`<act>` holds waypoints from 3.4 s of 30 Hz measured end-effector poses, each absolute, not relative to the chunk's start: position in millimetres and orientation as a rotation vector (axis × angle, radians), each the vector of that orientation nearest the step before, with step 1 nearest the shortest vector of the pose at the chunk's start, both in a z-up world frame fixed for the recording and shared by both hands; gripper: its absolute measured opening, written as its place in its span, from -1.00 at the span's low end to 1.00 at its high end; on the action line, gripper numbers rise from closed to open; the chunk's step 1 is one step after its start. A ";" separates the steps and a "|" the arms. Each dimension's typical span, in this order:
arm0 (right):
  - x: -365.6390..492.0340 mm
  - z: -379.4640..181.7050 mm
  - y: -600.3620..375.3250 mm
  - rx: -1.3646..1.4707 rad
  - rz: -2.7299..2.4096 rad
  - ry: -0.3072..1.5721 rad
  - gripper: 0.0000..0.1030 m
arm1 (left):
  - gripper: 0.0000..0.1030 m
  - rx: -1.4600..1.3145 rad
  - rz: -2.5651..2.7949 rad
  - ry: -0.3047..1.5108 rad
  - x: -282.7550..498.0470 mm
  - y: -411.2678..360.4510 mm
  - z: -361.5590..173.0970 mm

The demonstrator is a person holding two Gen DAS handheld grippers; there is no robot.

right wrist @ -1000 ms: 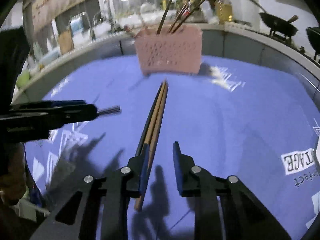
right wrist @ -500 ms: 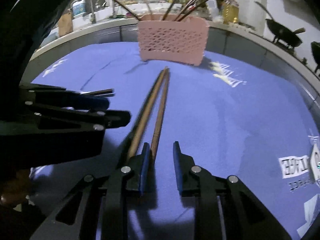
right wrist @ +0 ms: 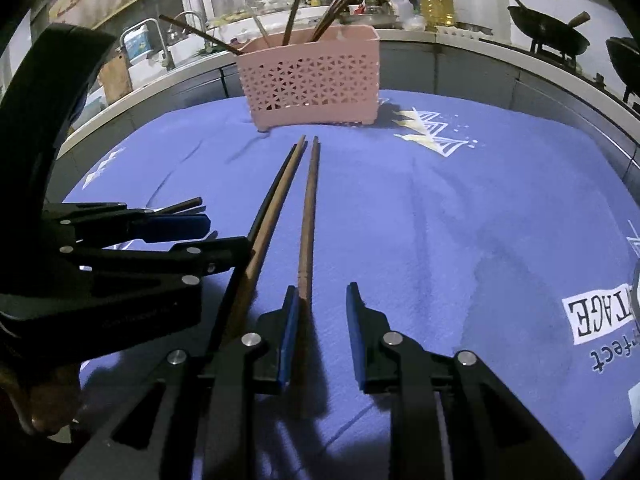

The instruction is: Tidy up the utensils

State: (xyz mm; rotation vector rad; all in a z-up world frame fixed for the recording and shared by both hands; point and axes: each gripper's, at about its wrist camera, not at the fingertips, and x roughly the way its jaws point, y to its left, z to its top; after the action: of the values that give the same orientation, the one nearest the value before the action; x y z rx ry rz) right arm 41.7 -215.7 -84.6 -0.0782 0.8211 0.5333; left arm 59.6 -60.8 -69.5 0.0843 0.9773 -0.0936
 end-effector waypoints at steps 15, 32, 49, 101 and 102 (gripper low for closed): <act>41.7 -82.2 -215.5 -0.120 0.529 0.807 -0.88 | -0.87 0.085 -0.141 0.997 55.1 -42.5 -74.0; 52.8 -61.1 -251.3 0.016 0.585 0.922 -0.95 | -0.55 0.129 -0.224 1.026 21.8 -9.4 -73.3; 107.2 -70.3 -189.6 -0.091 0.637 0.964 -0.90 | -0.50 0.167 -0.213 1.000 63.8 -26.9 -69.3; 46.1 -79.1 -226.4 -0.165 0.397 0.989 -0.83 | 0.02 0.146 -0.143 0.967 48.4 -10.4 -72.7; 46.5 -79.1 -226.2 -0.167 0.397 0.989 -0.83 | 0.04 0.145 -0.141 0.967 48.7 -10.0 -72.9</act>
State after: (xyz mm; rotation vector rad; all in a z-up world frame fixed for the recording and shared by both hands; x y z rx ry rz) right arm 46.5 -226.2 -79.1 -0.1671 0.9889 0.3968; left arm 48.7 -10.0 -72.9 0.1453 0.9670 -0.1408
